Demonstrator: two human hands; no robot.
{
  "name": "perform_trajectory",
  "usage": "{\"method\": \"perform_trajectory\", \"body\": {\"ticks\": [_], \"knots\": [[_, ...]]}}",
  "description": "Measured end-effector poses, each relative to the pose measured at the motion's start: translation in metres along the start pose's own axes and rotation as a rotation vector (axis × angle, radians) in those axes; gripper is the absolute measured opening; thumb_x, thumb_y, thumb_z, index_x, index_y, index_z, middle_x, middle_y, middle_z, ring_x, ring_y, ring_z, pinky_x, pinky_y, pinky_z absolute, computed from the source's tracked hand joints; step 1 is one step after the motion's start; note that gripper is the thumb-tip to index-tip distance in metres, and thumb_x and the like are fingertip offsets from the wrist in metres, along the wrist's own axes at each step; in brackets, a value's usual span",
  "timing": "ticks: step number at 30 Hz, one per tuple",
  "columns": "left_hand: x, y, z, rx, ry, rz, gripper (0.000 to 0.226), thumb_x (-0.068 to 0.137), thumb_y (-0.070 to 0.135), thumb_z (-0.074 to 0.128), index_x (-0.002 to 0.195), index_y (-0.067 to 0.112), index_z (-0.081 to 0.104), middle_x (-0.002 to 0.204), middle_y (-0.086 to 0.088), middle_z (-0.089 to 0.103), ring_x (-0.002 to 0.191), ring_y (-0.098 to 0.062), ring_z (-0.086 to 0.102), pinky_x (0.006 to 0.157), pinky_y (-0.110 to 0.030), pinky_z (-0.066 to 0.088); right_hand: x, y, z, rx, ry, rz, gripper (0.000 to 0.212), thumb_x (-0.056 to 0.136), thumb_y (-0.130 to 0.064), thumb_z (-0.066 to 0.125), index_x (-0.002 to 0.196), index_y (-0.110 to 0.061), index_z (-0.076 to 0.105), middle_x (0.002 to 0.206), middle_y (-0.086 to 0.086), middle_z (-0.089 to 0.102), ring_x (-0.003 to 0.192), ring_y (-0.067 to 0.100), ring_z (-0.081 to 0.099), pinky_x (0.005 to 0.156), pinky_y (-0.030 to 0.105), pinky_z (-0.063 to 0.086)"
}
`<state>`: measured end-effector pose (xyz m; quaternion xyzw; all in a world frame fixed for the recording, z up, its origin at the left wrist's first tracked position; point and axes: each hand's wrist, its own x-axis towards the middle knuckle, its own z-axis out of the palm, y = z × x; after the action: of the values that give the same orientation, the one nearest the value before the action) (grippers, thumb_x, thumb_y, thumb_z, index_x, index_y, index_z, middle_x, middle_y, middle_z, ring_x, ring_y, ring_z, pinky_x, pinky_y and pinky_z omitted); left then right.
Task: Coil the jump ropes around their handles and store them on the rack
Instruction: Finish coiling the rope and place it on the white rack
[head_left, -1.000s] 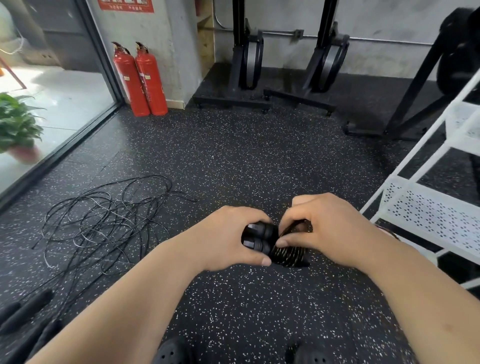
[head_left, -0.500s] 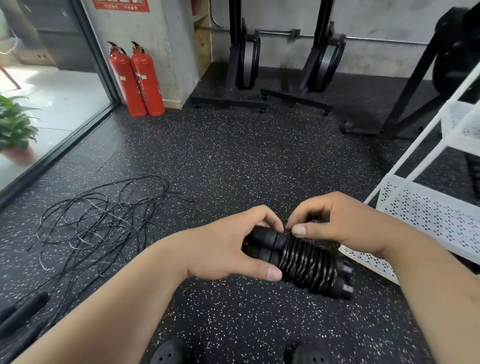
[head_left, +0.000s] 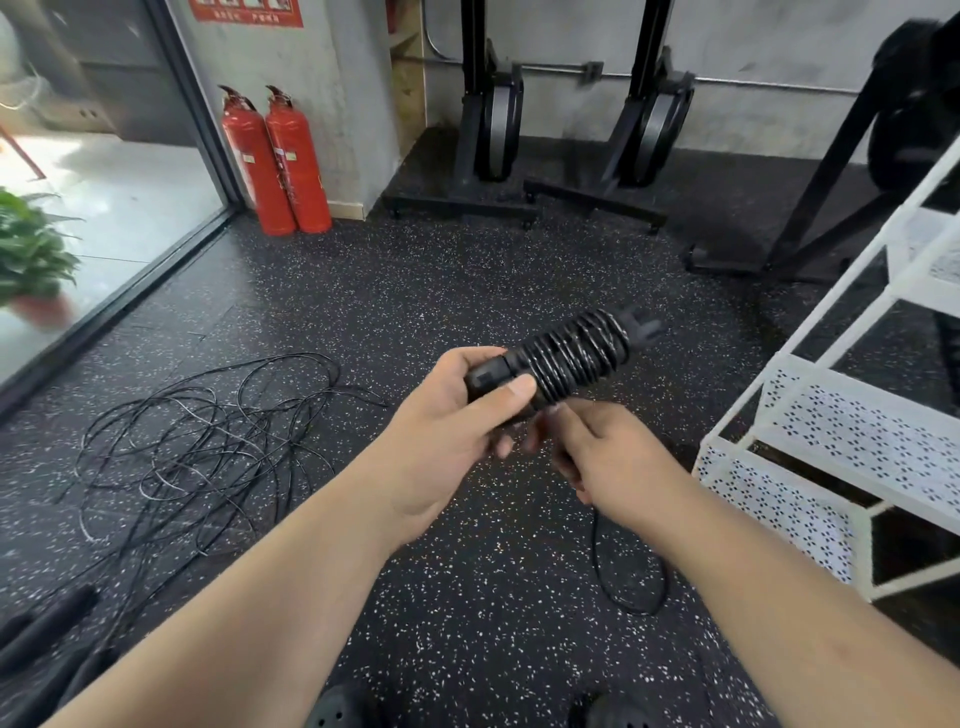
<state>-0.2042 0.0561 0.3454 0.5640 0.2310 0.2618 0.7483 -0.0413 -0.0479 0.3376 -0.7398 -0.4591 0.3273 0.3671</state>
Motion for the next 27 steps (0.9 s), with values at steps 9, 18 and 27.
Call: {"method": "perform_trajectory", "body": {"ticks": [9,18,27], "knots": [[0.002,-0.008,-0.011,0.653,0.396,0.074,0.040,0.091,0.037,0.083,0.116,0.039,0.052,0.103,0.017,0.069,0.085,0.001,0.065,0.077,-0.029,0.052,-0.014,-0.009,0.008,-0.407,-0.070,-0.080,0.026,0.110,-0.040,0.052,0.088,-0.026,0.058,0.070,-0.003,0.063,0.056,0.013,0.055,0.054,0.032,0.038],[0.000,-0.014,-0.017,1.239,0.157,0.019,0.047,0.093,0.053,0.076,0.126,0.031,0.051,0.114,0.007,0.059,0.102,-0.017,0.059,0.091,-0.036,0.051,-0.027,-0.020,-0.016,-0.905,-0.004,-0.146,0.030,0.108,-0.058,0.044,0.110,-0.039,0.067,0.079,-0.012,0.064,0.073,0.010,0.060,0.069,0.037,0.055],[-0.006,-0.016,-0.013,1.155,-0.165,-0.071,0.047,0.079,0.076,0.076,0.113,0.047,0.061,0.099,0.020,0.069,0.087,0.003,0.063,0.073,-0.024,0.050,-0.018,-0.006,-0.052,-0.676,-0.097,-0.136,0.029,0.096,-0.066,0.063,0.086,-0.041,0.075,0.068,-0.015,0.068,0.061,0.006,0.061,0.067,0.039,0.056]]}}
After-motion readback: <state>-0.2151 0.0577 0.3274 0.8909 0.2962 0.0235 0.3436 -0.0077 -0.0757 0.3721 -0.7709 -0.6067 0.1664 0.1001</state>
